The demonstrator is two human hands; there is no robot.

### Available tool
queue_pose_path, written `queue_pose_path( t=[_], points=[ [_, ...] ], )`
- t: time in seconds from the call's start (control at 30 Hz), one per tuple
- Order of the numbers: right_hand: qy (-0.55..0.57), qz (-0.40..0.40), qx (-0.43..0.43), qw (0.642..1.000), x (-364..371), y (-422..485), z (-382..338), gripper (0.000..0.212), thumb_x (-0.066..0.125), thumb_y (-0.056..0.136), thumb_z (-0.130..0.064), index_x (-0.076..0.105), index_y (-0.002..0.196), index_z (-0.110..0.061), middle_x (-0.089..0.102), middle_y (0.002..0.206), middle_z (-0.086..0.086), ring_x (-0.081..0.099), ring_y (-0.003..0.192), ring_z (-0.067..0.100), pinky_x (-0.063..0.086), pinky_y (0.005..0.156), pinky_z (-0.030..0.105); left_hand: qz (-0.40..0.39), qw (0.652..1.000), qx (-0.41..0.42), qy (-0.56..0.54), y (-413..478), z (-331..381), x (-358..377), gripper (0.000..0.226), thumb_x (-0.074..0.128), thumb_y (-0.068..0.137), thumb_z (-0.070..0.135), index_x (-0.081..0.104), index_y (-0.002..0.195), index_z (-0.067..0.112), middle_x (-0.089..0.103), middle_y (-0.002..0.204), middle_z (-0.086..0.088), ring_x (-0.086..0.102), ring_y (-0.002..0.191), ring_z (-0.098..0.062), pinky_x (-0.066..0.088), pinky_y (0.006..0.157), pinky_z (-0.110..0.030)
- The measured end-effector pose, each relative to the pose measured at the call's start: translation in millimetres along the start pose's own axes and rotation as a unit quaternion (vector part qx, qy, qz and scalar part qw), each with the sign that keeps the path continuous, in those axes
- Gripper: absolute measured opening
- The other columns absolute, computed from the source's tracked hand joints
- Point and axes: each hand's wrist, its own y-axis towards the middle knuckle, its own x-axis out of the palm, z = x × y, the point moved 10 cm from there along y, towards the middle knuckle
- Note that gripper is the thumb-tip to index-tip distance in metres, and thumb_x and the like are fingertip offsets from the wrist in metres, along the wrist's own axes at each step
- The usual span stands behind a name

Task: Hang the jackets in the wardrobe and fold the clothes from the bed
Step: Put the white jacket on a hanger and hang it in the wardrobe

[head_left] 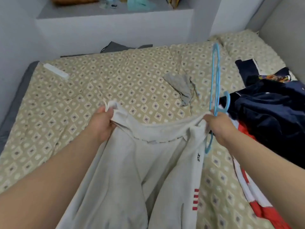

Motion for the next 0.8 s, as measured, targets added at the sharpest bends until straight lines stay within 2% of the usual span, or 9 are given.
queue_pose_path(
  t=[0.13, 0.23, 0.3, 0.4, 0.47, 0.53, 0.63, 0.73, 0.8],
  points=[
    [-0.091, 0.006, -0.026, 0.995, 23, 42, 44, 0.005, 0.055, 0.092, -0.017, 0.056, 0.089, -0.021, 0.059, 0.086, 0.006, 0.057, 0.079, 0.027, 0.044, 0.064, 0.03, -0.03, 0.993, -0.001, 0.117, 52, -44, 11, 0.043, 0.037, 0.096, -0.008, 0.055, 0.124, 0.018, 0.063, 0.099, -0.006, 0.062, 0.081, -0.018, 0.053, 0.07, -0.029],
    [-0.242, -0.037, -0.024, 0.969, 48, 48, 84, 0.027, 0.055, 0.096, -0.024, 0.055, 0.119, -0.01, 0.058, 0.101, 0.011, 0.056, 0.088, 0.029, 0.04, 0.071, 0.031, -0.026, 0.975, -0.018, 0.22, 88, -83, -5, 0.053, 0.039, 0.09, -0.008, 0.051, 0.137, 0.012, 0.064, 0.118, -0.011, 0.064, 0.089, -0.023, 0.054, 0.067, -0.029],
    [-0.271, -0.028, -0.051, 0.961, 54, 42, 90, 0.041, 0.057, 0.097, -0.032, 0.047, 0.132, -0.013, 0.055, 0.105, 0.009, 0.058, 0.094, 0.03, 0.041, 0.074, 0.032, 0.015, 0.969, 0.0, 0.246, 101, -89, -21, 0.054, 0.046, 0.088, 0.0, 0.048, 0.141, 0.012, 0.059, 0.129, -0.01, 0.063, 0.099, -0.026, 0.054, 0.072, -0.029],
    [-0.214, -0.034, -0.097, 0.971, 57, 31, 87, 0.018, 0.054, 0.1, -0.028, 0.056, 0.108, -0.012, 0.063, 0.094, 0.015, 0.067, 0.083, 0.035, 0.056, 0.074, 0.044, 0.104, 0.936, 0.006, 0.335, 87, -108, -48, 0.065, 0.061, 0.088, 0.023, 0.038, 0.148, 0.012, 0.046, 0.145, -0.009, 0.051, 0.124, -0.03, 0.046, 0.099, -0.037],
    [-0.207, -0.034, -0.116, 0.971, 50, 24, 83, 0.022, 0.048, 0.103, -0.022, 0.054, 0.089, -0.006, 0.059, 0.084, 0.012, 0.068, 0.081, 0.037, 0.057, 0.061, 0.03, 0.122, 0.905, -0.011, 0.408, 62, -141, -52, 0.072, 0.066, 0.09, 0.033, 0.034, 0.15, 0.009, 0.04, 0.149, -0.015, 0.046, 0.131, -0.034, 0.042, 0.106, -0.041],
    [-0.222, -0.032, -0.128, 0.966, 43, 18, 80, 0.026, 0.047, 0.104, -0.018, 0.055, 0.085, -0.002, 0.061, 0.086, 0.014, 0.067, 0.083, 0.037, 0.053, 0.057, 0.02, 0.08, 0.896, -0.049, 0.434, 39, -185, -34, 0.082, 0.07, 0.088, 0.042, 0.032, 0.151, 0.005, 0.036, 0.153, -0.016, 0.039, 0.139, -0.032, 0.035, 0.113, -0.04],
    [-0.275, -0.082, -0.134, 0.948, 50, 15, 90, 0.025, 0.051, 0.101, -0.016, 0.059, 0.086, 0.002, 0.063, 0.083, 0.017, 0.065, 0.075, 0.033, 0.059, 0.075, 0.046, 0.011, 0.848, -0.108, 0.519, 17, -247, -12, 0.099, 0.073, 0.078, 0.059, 0.03, 0.148, 0.003, 0.04, 0.148, -0.018, 0.039, 0.138, -0.032, 0.034, 0.11, -0.037],
    [-0.347, -0.137, -0.12, 0.92, 58, 7, 107, 0.026, 0.053, 0.1, -0.016, 0.059, 0.083, 0.001, 0.062, 0.082, 0.019, 0.065, 0.079, 0.035, 0.058, 0.075, 0.046, 0.003, 0.759, -0.066, 0.648, 12, -266, -21, 0.075, 0.07, 0.083, 0.043, 0.033, 0.138, 0.006, 0.044, 0.134, -0.016, 0.047, 0.127, -0.033, 0.04, 0.103, -0.038],
    [-0.385, -0.146, -0.119, 0.903, 59, 5, 116, 0.031, 0.055, 0.1, -0.019, 0.053, 0.077, 0.001, 0.061, 0.08, 0.022, 0.064, 0.078, 0.038, 0.056, 0.071, 0.044, -0.004, 0.732, -0.04, 0.68, 13, -270, -39, 0.049, 0.056, 0.09, 0.022, 0.037, 0.133, 0.007, 0.048, 0.132, -0.015, 0.051, 0.123, -0.033, 0.042, 0.101, -0.038]
  ],
)
